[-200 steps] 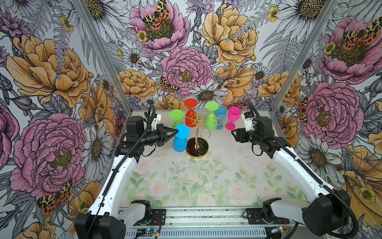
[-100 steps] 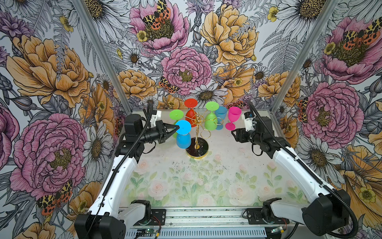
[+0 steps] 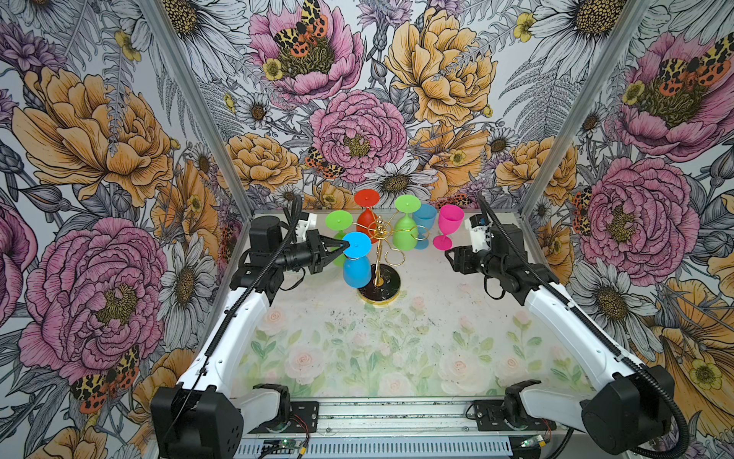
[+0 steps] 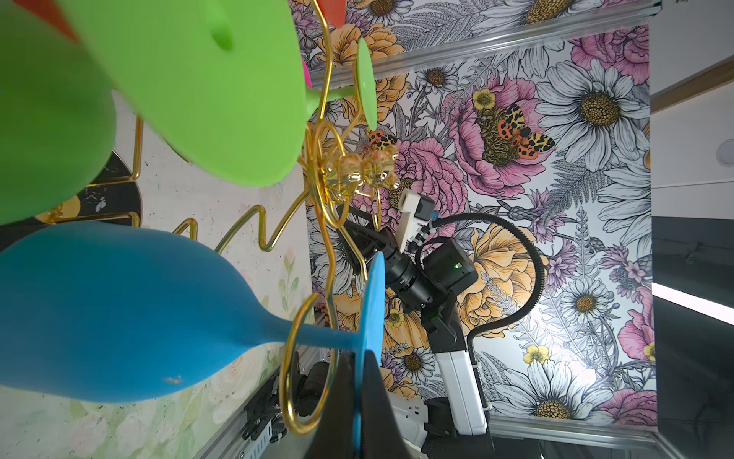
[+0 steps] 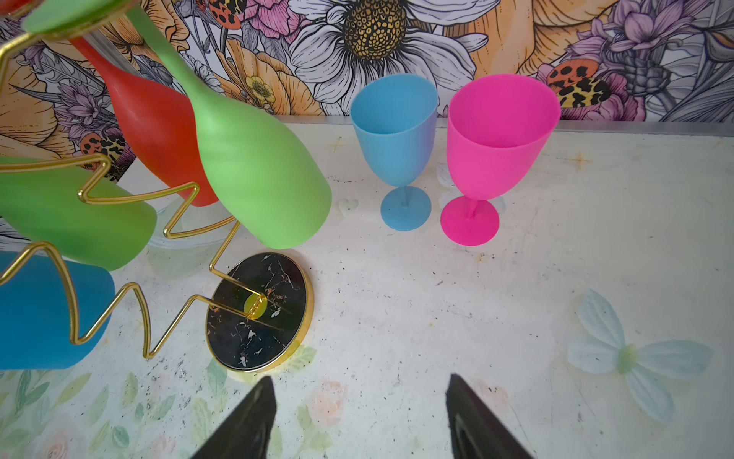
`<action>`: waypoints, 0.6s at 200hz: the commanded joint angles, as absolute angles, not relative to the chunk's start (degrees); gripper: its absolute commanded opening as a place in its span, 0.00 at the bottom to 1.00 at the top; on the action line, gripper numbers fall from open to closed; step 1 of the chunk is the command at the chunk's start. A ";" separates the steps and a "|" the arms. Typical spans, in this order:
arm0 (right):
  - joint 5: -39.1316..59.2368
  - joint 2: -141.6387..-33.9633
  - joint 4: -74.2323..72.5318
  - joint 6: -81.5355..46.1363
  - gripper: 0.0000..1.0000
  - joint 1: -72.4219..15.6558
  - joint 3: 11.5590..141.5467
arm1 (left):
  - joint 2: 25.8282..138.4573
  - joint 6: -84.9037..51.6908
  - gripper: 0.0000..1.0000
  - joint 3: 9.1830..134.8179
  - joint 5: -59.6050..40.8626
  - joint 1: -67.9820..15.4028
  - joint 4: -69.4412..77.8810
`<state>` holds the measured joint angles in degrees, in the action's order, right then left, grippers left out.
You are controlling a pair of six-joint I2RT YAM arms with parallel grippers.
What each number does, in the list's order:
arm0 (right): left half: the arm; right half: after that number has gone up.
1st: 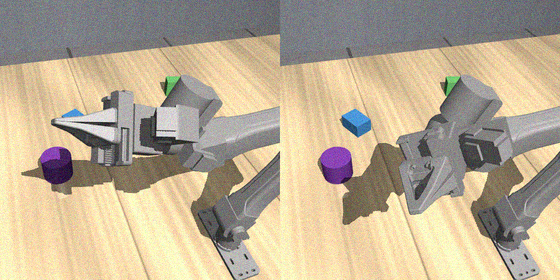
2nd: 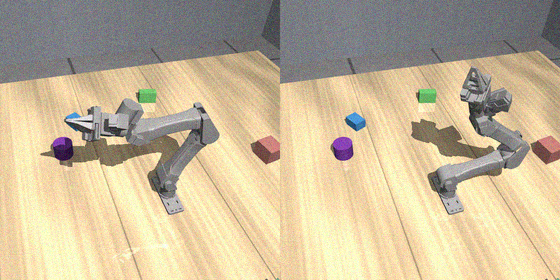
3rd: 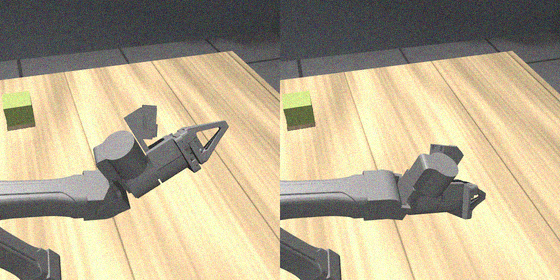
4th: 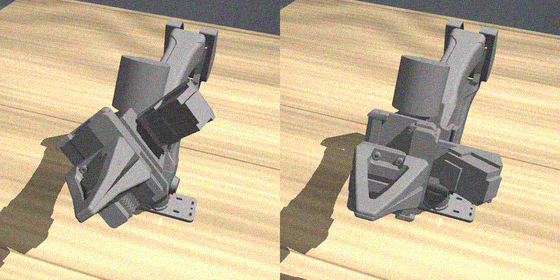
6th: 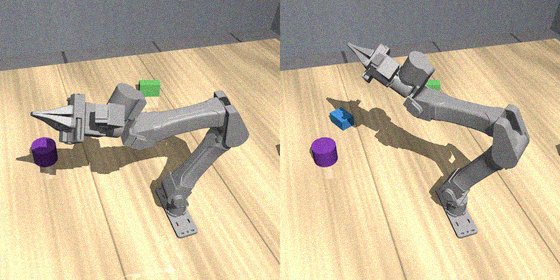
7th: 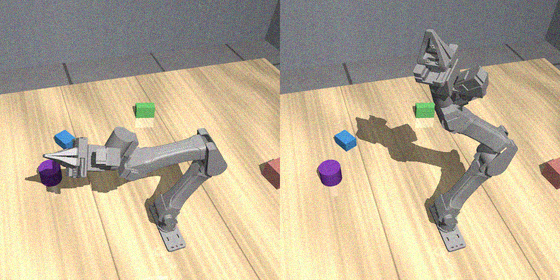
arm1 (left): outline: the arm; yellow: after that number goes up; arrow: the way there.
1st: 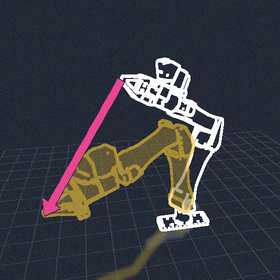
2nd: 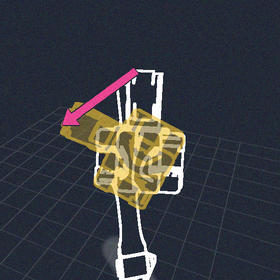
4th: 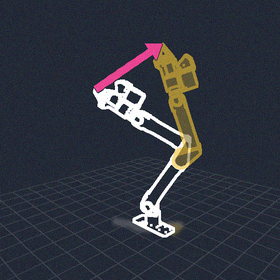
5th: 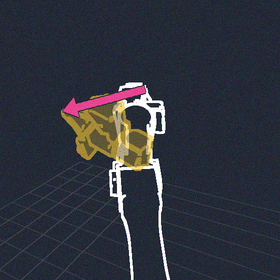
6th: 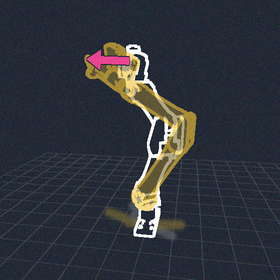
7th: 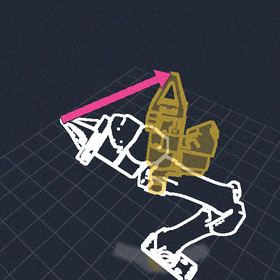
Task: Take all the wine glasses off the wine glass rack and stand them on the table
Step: 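Pull the blue glass off its hook with the left gripper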
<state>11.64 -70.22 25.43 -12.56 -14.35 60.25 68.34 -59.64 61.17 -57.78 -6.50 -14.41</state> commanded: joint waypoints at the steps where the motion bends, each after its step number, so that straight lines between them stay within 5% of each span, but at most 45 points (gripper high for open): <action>1: 10.46 -68.60 23.95 -12.91 0.68 -14.61 59.81 | 68.89 -59.41 0.00 63.61 -59.08 -7.12 -12.04; 120: 10.33 -69.25 23.80 -12.58 0.68 -14.65 59.68 | 71.42 -61.46 0.00 63.74 -57.23 -6.79 -8.91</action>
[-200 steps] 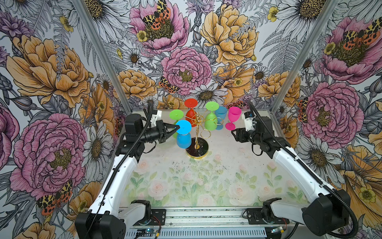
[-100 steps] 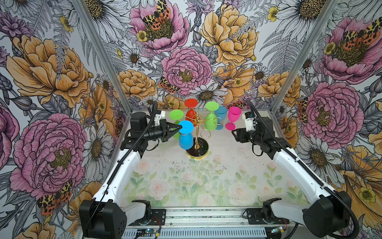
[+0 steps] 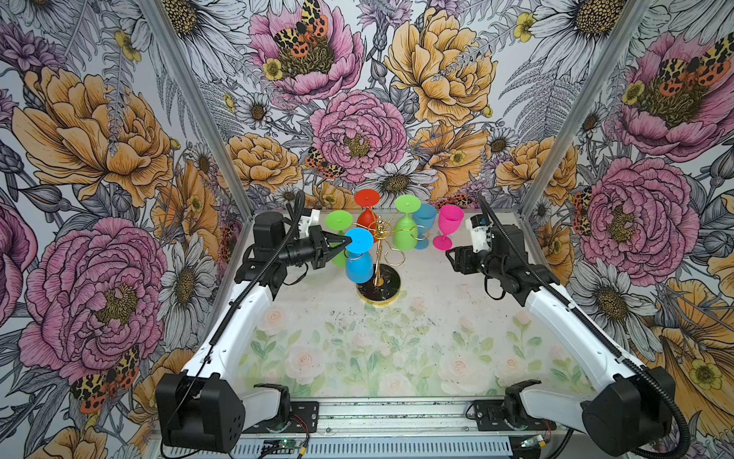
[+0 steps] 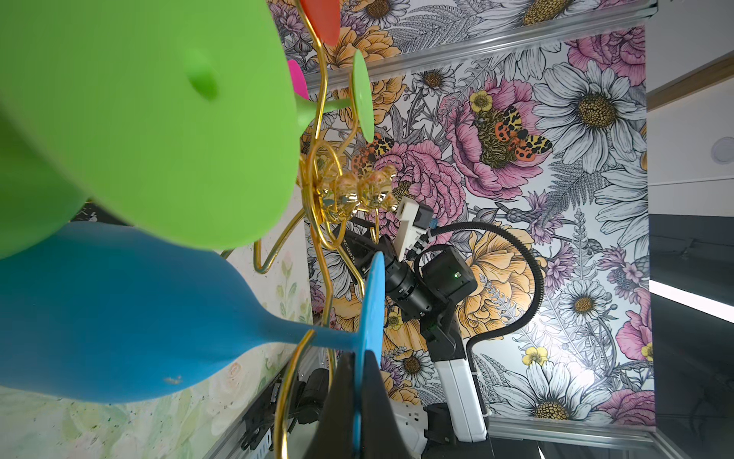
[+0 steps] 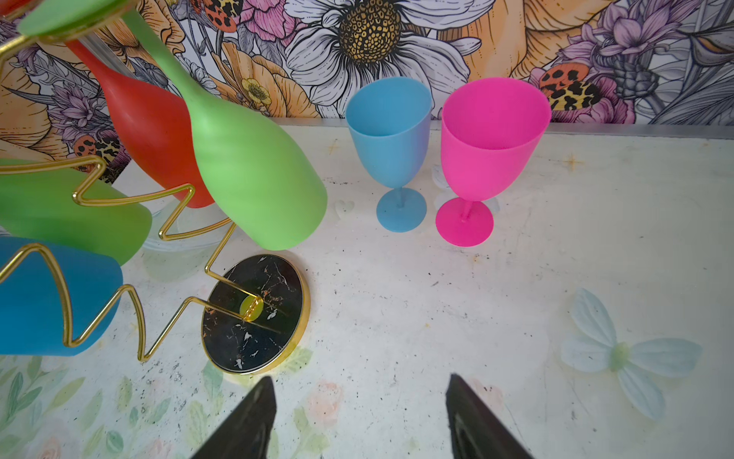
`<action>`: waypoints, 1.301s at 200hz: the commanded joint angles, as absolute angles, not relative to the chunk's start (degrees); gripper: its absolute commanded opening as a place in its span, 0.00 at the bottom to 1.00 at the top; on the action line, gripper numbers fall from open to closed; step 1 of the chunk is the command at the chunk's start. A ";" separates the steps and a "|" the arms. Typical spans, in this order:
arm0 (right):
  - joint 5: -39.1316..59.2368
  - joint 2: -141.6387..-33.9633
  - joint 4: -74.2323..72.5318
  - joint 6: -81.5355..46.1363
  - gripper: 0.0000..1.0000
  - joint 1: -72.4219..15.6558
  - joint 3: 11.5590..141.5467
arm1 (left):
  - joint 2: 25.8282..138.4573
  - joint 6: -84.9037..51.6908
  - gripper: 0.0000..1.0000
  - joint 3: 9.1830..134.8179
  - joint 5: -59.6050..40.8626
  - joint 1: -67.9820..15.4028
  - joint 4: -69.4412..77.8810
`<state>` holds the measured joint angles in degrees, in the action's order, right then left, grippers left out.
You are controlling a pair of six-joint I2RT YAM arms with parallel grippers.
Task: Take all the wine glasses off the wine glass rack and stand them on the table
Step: 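Pull the blue glass off its hook with the left gripper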
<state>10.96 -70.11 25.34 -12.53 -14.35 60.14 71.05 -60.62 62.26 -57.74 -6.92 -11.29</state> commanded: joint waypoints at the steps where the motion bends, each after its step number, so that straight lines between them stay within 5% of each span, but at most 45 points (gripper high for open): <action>1: 10.35 -69.21 23.76 -12.62 0.68 -14.67 59.68 | 71.44 -61.54 0.00 63.69 -57.23 -6.82 -8.89; 260: 11.69 -68.38 23.80 -12.68 0.68 -14.68 59.77 | 62.71 -62.66 0.00 56.35 -55.06 -0.72 -11.78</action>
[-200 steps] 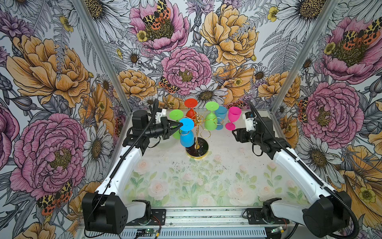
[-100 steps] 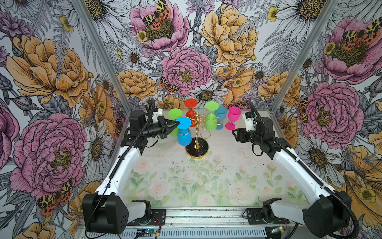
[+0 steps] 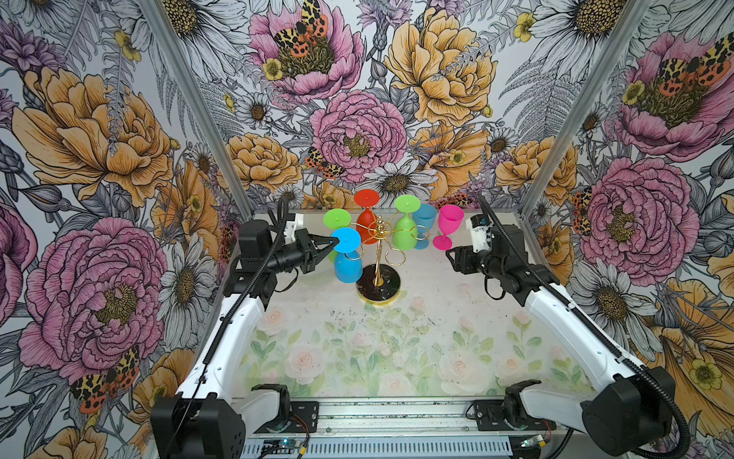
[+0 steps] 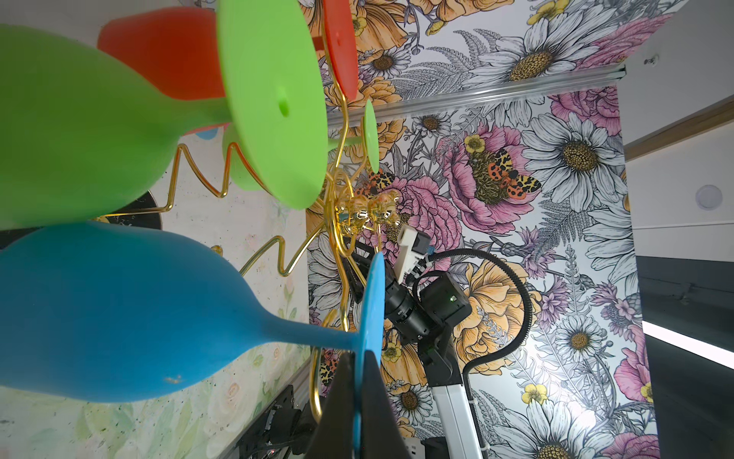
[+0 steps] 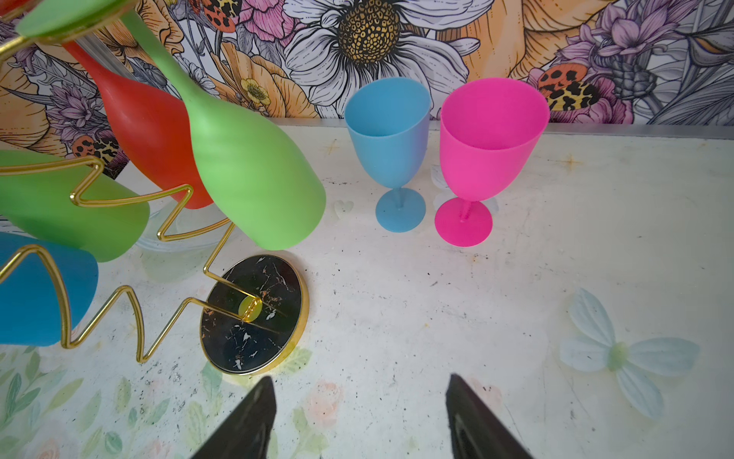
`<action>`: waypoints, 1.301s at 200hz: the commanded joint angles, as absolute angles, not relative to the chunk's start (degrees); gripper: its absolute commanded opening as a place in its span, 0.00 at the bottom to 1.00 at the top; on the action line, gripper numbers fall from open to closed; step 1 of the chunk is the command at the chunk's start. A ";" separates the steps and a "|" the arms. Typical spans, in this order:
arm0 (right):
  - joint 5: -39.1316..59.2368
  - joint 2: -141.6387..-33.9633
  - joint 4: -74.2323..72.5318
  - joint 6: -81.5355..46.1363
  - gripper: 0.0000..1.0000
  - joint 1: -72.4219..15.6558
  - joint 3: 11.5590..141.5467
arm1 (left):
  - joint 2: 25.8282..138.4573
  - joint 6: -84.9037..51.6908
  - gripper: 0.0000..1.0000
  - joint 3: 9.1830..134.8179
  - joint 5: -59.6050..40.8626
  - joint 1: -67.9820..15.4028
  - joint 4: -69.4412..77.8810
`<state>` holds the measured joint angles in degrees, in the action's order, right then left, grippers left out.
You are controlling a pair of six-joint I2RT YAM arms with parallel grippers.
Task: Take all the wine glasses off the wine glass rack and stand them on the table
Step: 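Pull the blue glass off its hook with the left gripper, then carry the blue glass away from the rack toward the robot with the left gripper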
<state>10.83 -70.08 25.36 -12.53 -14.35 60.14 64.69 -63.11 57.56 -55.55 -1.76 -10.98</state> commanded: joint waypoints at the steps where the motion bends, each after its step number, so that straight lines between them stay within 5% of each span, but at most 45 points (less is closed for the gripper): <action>1: 11.73 -68.38 23.77 -12.67 0.68 -14.63 59.77 | 62.73 -62.67 0.00 56.35 -55.08 -0.62 -11.78; 167: 14.17 -67.43 23.86 -15.10 0.68 -14.65 59.37 | 48.81 -52.53 0.00 48.47 -65.78 3.50 -19.51; 260: 18.51 -67.25 25.20 -17.92 0.69 -14.66 56.08 | 50.47 -36.75 0.00 55.76 -56.66 -19.95 -27.37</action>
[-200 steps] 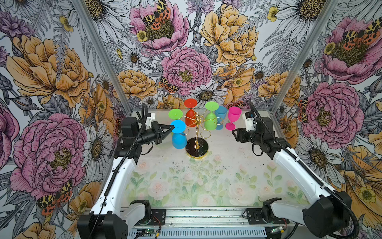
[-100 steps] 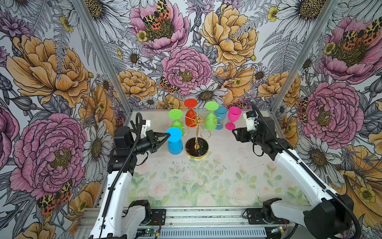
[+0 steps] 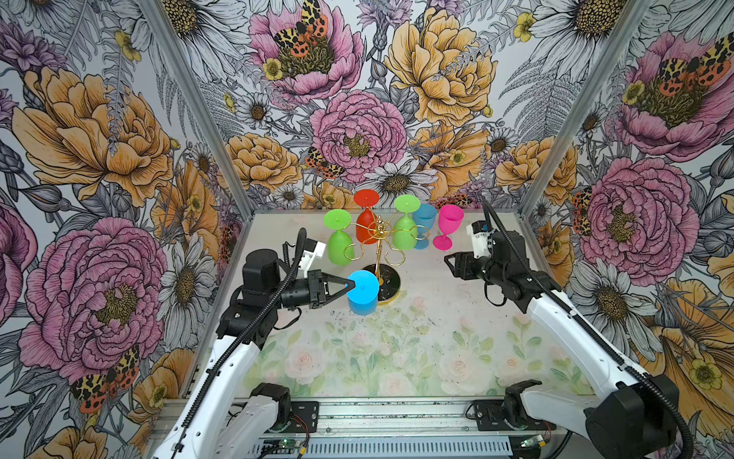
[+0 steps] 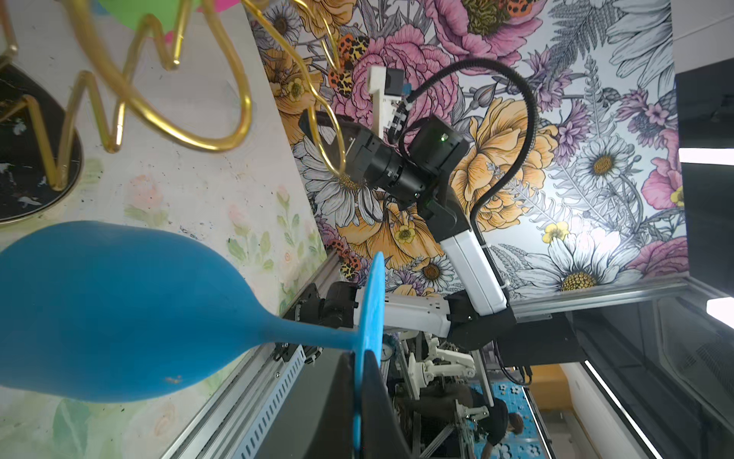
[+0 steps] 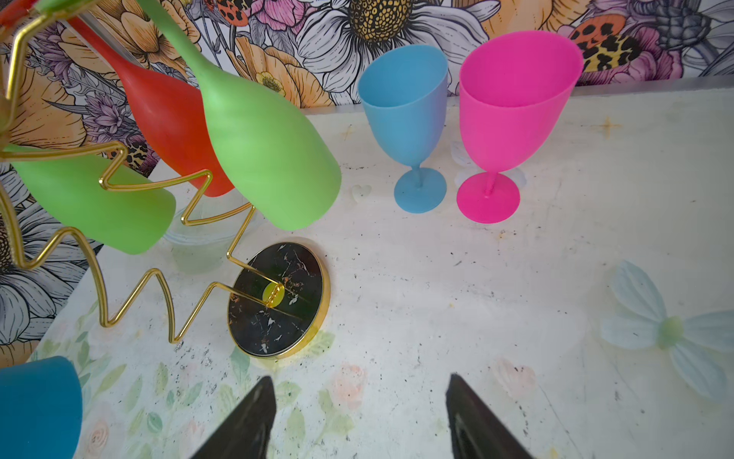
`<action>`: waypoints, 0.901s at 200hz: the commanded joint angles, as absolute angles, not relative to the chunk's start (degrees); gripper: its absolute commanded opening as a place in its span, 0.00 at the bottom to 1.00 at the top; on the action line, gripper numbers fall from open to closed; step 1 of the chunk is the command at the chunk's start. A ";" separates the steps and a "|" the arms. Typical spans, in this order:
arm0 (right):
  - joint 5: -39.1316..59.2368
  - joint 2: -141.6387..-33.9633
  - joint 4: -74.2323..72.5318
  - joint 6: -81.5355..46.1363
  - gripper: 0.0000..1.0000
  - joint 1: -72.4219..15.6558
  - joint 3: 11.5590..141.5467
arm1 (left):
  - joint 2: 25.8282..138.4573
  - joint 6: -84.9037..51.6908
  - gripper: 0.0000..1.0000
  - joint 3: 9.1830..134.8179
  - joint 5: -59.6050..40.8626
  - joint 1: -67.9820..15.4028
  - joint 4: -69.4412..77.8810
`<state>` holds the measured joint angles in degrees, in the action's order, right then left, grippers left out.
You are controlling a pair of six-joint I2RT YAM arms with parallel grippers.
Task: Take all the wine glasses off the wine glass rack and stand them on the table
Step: 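Carry the blue glass away from the rack toward the robot with the left gripper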
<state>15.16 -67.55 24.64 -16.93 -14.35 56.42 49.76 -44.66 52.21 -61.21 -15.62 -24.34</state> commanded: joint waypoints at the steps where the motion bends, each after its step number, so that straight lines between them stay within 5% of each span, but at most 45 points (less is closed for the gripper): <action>1: 18.62 -67.33 25.30 -17.97 0.69 -14.62 56.12 | 50.51 -36.61 0.00 55.83 -56.54 -20.22 -27.35; 101: 23.09 -70.56 32.98 -19.90 0.69 -14.64 59.71 | 54.71 -17.68 0.00 61.66 -36.58 -42.63 -27.35; 180: 18.11 -72.62 42.65 -18.77 0.68 -14.87 64.62 | 59.76 -1.38 0.00 60.89 -28.51 -51.53 -27.39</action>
